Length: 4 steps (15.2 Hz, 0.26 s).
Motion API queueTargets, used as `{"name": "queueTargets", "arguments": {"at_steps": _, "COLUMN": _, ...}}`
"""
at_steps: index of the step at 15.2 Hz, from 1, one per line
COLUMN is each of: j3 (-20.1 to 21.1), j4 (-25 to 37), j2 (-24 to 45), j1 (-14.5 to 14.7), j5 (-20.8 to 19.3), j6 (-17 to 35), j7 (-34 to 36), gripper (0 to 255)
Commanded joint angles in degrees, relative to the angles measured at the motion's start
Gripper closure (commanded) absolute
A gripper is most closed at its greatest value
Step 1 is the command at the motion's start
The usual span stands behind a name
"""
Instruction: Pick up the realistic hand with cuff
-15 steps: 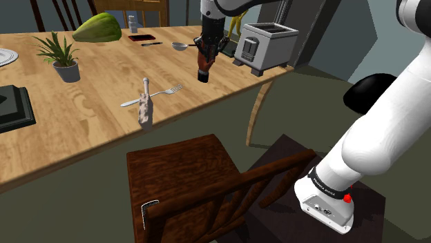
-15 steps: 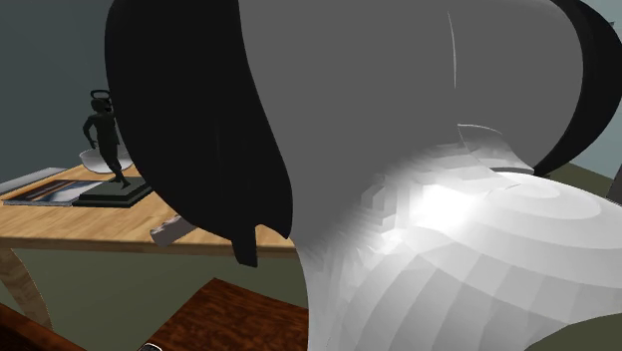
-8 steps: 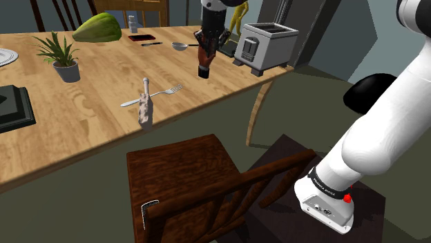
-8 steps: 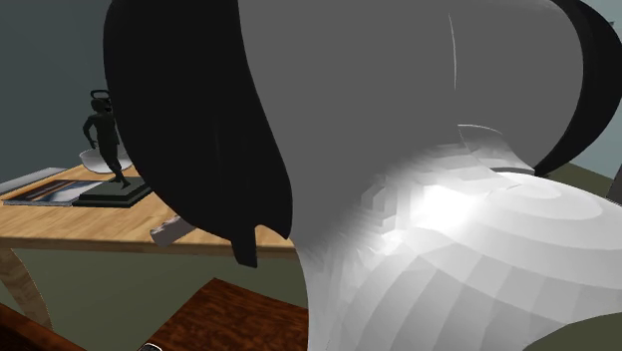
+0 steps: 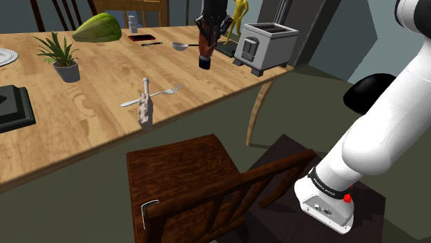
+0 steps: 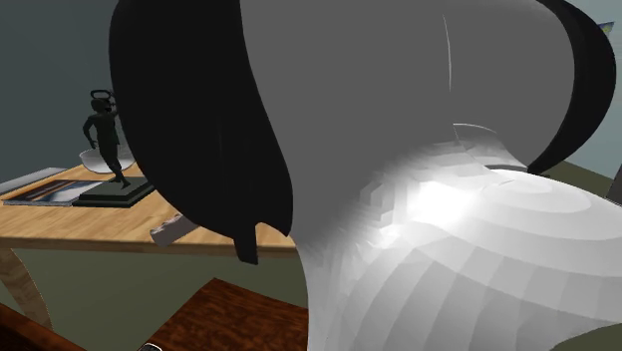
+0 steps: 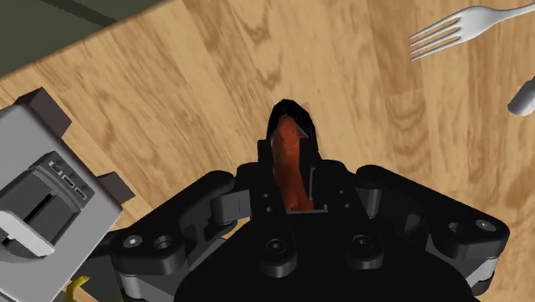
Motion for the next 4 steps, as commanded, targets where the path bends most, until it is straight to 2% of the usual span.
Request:
{"name": "queueTargets", "arguments": {"at_steps": 1, "j3": 0.0, "j4": 1.5, "j2": 0.0, "j1": 0.0, "j5": 0.1, "j6": -1.5, "j7": -0.3, "gripper": 255}}
{"name": "queueTargets", "arguments": {"at_steps": 4, "j3": 0.1, "j4": 2.6, "j2": 0.1, "j1": 0.1, "j5": 0.1, "j6": -2.4, "j7": -0.5, "gripper": 255}}
